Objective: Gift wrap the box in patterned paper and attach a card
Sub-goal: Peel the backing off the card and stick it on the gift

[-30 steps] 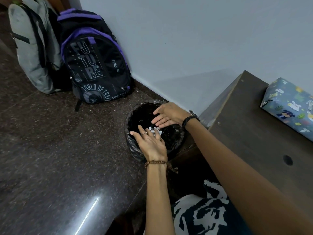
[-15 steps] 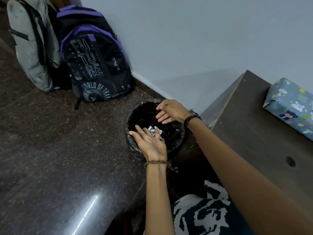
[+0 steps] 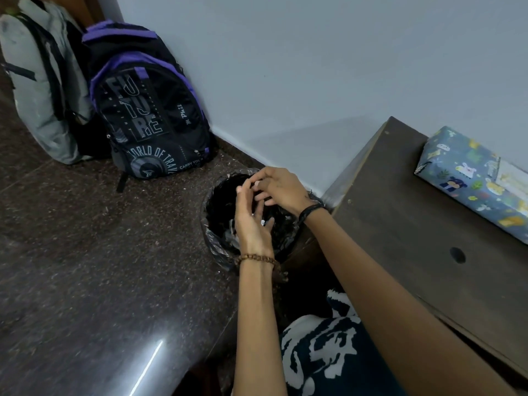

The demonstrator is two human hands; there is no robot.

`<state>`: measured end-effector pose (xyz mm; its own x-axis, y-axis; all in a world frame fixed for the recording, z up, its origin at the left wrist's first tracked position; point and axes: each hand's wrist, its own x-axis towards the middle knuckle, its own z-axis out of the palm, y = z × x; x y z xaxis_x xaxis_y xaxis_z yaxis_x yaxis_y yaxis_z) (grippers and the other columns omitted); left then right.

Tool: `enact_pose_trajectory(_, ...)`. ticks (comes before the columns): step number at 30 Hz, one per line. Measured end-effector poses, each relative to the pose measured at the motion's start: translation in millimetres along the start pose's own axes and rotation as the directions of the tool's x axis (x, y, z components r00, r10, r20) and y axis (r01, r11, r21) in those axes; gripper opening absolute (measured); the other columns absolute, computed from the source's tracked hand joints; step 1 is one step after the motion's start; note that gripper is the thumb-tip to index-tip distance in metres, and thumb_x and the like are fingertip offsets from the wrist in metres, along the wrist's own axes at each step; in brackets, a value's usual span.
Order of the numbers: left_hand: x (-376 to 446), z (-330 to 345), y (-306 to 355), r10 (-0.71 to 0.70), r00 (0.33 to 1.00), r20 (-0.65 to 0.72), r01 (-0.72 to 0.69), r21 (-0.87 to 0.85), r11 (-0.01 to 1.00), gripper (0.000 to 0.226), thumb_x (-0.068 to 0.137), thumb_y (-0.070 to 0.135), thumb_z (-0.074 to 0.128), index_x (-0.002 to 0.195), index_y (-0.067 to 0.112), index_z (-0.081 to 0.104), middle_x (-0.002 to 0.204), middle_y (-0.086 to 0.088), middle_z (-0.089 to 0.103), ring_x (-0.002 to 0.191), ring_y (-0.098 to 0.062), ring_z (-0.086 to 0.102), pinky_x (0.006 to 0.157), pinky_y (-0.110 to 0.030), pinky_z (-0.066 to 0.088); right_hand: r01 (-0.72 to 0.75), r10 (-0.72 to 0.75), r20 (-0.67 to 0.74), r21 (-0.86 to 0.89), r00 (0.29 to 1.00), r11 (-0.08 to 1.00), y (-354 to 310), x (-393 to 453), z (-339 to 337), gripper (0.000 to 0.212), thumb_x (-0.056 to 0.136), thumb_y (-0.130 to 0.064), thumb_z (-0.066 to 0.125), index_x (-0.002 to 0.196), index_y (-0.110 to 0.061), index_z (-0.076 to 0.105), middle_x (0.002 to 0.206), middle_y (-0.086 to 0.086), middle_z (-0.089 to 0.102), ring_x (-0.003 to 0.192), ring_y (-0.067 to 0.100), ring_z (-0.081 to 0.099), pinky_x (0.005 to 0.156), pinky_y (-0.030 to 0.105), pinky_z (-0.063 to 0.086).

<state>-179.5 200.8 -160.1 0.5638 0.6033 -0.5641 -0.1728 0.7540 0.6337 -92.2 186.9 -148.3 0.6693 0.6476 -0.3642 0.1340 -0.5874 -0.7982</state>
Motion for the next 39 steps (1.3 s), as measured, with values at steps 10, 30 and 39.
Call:
enact_pose_trajectory(10, -69, 72, -6, 0.141, 0.969, 0.205, -0.192, 0.258, 0.947, 0.013, 0.094, 0.012, 0.045, 0.092, 0.017, 0.057, 0.081, 0.003, 0.063, 0.066, -0.009, 0.059, 0.062, -0.020, 0.046, 0.252, -0.138, -0.430, 0.220, 0.892, 0.942, 15, -114, -81, 0.020, 0.089, -0.003, 0.049, 0.094, -0.012, 0.065, 0.089, 0.008, 0.072, 0.075, 0.016, 0.069, 0.065, 0.023, 0.055)
enact_pose_trajectory(30, -56, 205, -113, 0.456, 0.746, 0.486, -0.664, 0.597, 0.449, 0.034, 0.090, 0.016, 0.057, 0.122, 0.004, 0.051, 0.123, -0.004, 0.052, 0.113, -0.013, 0.048, 0.090, -0.014, 0.034, 0.301, 0.446, -0.871, 0.377, -0.206, 0.876, 189, -231, -263, 0.016, 0.084, -0.004, 0.058, 0.099, -0.005, 0.065, 0.106, 0.011, 0.061, 0.088, 0.013, 0.055, 0.078, 0.017, 0.044)
enact_pose_trajectory(39, -54, 221, -114, 0.229, 0.865, 0.447, -0.502, 0.766, 0.401, 0.042, 0.086, 0.020, 0.063, 0.124, 0.004, 0.053, 0.125, -0.012, 0.057, 0.113, -0.024, 0.053, 0.082, -0.022, 0.036, 0.188, 0.481, -0.865, 0.501, 0.144, 0.845, 211, -217, -278, 0.041, 0.080, -0.023, 0.070, 0.118, -0.011, 0.061, 0.113, 0.009, 0.065, 0.093, 0.016, 0.059, 0.066, 0.015, 0.040)
